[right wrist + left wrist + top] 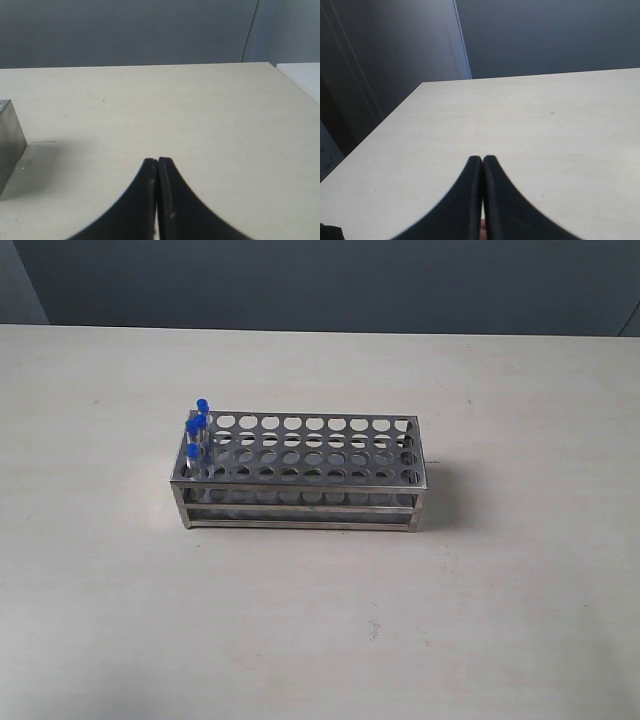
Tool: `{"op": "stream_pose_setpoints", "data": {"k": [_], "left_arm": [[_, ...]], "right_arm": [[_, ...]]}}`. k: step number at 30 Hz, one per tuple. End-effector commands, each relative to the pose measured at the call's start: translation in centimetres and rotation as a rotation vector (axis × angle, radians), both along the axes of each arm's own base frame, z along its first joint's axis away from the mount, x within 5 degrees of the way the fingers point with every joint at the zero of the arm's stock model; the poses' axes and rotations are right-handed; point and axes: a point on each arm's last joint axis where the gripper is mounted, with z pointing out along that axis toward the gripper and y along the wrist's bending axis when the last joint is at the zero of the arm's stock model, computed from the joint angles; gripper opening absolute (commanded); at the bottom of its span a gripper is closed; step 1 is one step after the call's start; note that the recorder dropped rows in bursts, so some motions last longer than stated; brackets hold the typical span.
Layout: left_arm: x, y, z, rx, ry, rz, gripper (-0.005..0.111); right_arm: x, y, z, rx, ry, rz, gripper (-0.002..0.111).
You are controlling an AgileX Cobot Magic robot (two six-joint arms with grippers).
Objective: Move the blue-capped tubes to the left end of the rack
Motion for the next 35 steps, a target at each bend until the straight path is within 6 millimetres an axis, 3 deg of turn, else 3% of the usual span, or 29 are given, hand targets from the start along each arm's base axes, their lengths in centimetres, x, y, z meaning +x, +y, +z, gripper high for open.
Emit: {"op": "stream_pose_setpoints", "data": {"k": [1,35], "left_arm": [[-0.03,-0.03,0.17,0.005,-0.011,-0.003,0.001],[-0.03,-0.03,0.17,0.005,-0.011,-0.003,0.001]], "right_arm": [[-0.02,-0.02,-0.02,-0.008,-0.007,-0.002,0.0],[-0.03,0.07,-0.02,0.024,-0.005,0.001,0.0]]}}
